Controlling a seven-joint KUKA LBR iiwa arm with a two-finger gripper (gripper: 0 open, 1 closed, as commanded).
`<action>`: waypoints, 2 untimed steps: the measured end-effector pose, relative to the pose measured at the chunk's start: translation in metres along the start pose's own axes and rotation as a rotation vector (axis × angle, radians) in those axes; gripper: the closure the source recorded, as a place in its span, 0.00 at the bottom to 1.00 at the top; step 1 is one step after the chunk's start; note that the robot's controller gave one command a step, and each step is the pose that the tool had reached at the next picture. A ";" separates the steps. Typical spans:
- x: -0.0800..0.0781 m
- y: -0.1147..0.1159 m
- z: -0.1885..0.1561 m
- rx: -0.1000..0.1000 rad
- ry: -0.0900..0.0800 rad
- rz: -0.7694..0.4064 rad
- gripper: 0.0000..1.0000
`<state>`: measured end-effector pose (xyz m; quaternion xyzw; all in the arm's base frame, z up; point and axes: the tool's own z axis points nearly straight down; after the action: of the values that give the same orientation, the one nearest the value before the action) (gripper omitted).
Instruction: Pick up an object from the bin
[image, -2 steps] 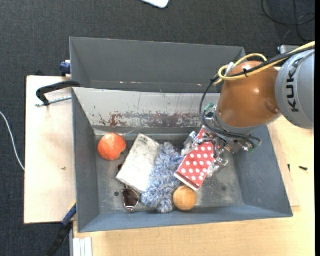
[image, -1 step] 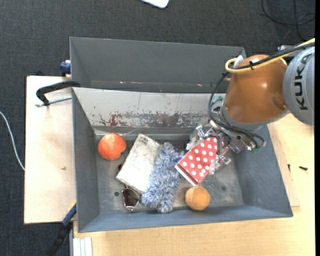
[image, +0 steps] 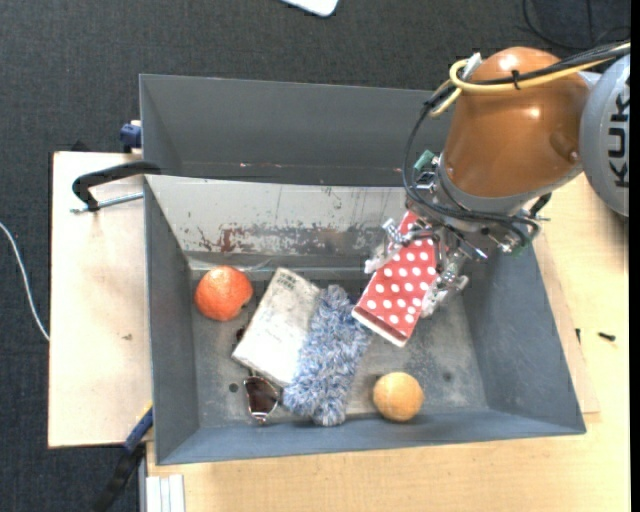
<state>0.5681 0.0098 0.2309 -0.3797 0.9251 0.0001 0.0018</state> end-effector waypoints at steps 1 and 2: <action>0.021 -0.062 -0.021 0.004 -0.004 -0.109 0.00; 0.020 -0.060 -0.021 0.003 -0.003 -0.112 0.00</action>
Offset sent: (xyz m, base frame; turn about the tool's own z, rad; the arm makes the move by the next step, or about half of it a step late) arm 0.0000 0.0000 0.0000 0.0000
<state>0.5961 -0.0467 0.2516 -0.4306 0.9025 -0.0007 0.0039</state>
